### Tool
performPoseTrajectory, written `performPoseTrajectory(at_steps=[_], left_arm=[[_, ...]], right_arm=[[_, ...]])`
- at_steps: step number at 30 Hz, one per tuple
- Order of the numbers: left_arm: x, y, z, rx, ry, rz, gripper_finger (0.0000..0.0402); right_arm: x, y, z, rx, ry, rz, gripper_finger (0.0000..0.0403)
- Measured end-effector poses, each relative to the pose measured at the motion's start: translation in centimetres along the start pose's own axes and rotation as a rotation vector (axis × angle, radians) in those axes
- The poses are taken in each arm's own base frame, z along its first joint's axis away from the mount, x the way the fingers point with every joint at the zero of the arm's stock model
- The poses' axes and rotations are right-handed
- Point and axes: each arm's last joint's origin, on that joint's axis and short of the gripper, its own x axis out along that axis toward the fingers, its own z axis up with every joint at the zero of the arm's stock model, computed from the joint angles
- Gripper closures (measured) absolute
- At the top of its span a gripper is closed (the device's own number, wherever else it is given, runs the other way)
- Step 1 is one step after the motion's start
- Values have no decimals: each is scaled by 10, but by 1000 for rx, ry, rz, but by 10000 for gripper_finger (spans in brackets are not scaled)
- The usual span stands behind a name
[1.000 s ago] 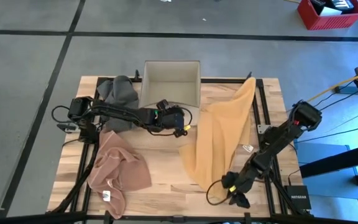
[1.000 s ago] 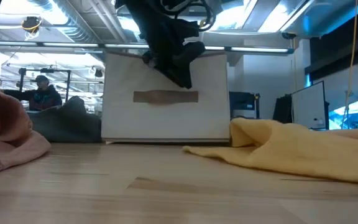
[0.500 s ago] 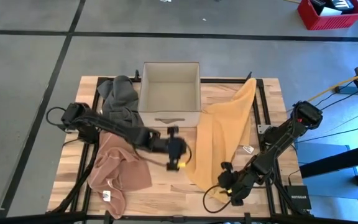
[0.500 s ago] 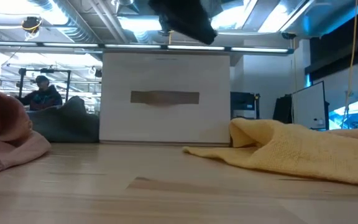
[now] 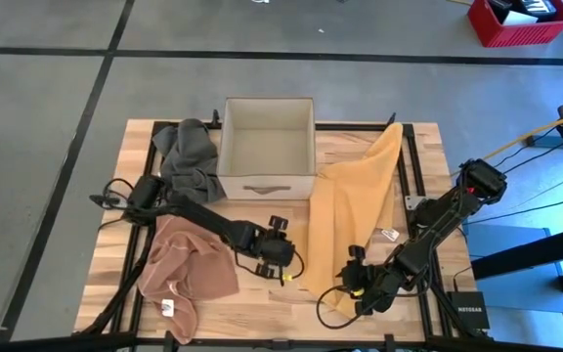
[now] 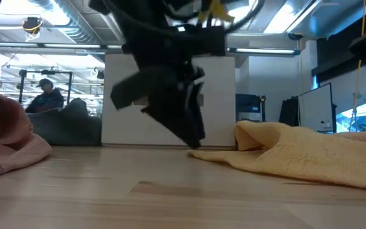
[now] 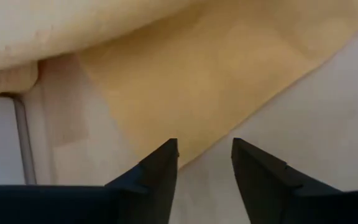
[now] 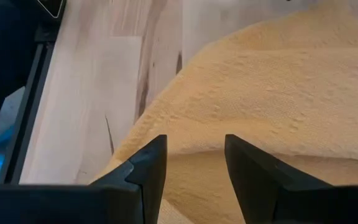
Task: Fold towel
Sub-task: Fold the yellow towel
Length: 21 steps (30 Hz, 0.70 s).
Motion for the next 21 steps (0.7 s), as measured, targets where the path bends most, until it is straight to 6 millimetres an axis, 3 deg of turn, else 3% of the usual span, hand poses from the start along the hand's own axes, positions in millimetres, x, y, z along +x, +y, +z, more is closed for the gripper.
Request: performPoseTrajectory(at_steps=[5,9,16,21], left_arm=[[9,19,-10,37,86,10,207],[17,30,-13,76,88,-41,205],[32,32,-17,132,80,-162,234],[34,30,-14,125,50,-163,283]], right_arm=[[0,0,0,19,-1,1,238],[0,0,0,21,-10,-9,238],[0,0,0,29,-12,-11,238],[0,0,0,27,-12,-12,238]])
